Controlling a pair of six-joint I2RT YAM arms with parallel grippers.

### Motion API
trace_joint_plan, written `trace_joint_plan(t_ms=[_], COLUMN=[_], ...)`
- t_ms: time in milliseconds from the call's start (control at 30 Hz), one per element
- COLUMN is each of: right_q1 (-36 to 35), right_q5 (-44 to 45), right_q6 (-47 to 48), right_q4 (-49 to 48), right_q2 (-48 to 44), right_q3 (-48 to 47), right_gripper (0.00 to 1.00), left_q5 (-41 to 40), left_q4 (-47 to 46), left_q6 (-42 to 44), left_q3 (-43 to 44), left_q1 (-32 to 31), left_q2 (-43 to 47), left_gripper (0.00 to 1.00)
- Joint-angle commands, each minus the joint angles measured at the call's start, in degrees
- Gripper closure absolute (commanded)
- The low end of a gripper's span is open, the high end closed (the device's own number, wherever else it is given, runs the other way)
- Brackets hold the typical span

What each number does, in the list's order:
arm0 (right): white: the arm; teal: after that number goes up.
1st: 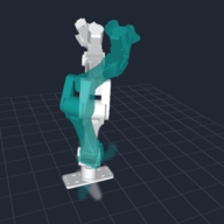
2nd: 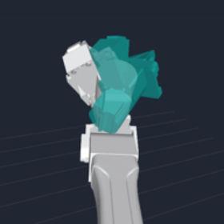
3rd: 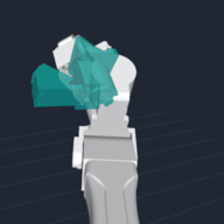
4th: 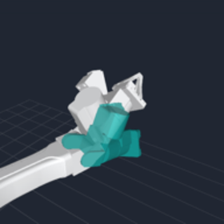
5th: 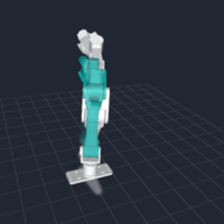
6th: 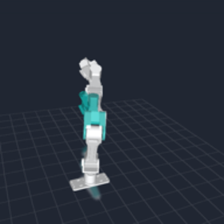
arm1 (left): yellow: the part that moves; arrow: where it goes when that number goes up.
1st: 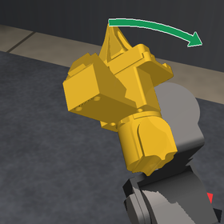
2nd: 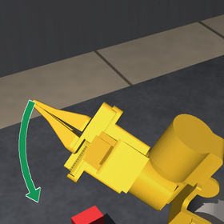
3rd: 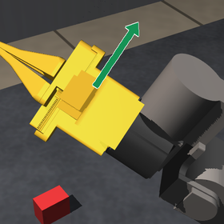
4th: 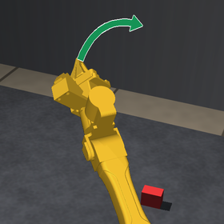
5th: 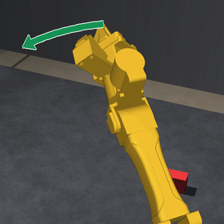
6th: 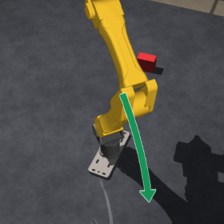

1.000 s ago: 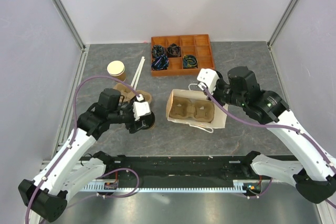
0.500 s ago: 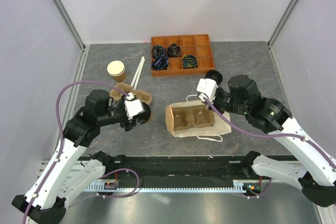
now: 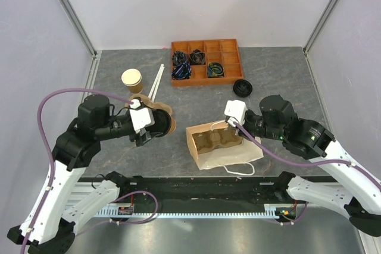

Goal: Pack the takeout coffee

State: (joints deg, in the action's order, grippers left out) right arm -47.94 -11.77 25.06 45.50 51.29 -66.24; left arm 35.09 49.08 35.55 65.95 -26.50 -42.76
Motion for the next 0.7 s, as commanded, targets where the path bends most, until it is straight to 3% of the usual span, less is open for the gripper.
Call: trace_joint_plan(t_ms=[0,300,667], right_q1=[-1.3,-3.2,-3.2], right_q5=[-1.2,3.2,21.2], right_q6=[-4.1,-7.8,-10.8], right_q4=[1.6,0.0,-7.3], right_q2=[-1.2,-2.4,1.7], right_q3=[1.1,2.3,-3.5], right_gripper=[1.0,1.0,1.0], left_q5=[3.5,3.8,3.3], left_q4=[3.1,2.7,-3.3], left_q6=[2.5,7.0,1.8], left_q3=[4.4,7.0,1.6], left_q1=[-0.6,-0.8,-0.8], left_q2=[-1.8,-5.1,-3.7], left_gripper=[0.55,0.55,0.55])
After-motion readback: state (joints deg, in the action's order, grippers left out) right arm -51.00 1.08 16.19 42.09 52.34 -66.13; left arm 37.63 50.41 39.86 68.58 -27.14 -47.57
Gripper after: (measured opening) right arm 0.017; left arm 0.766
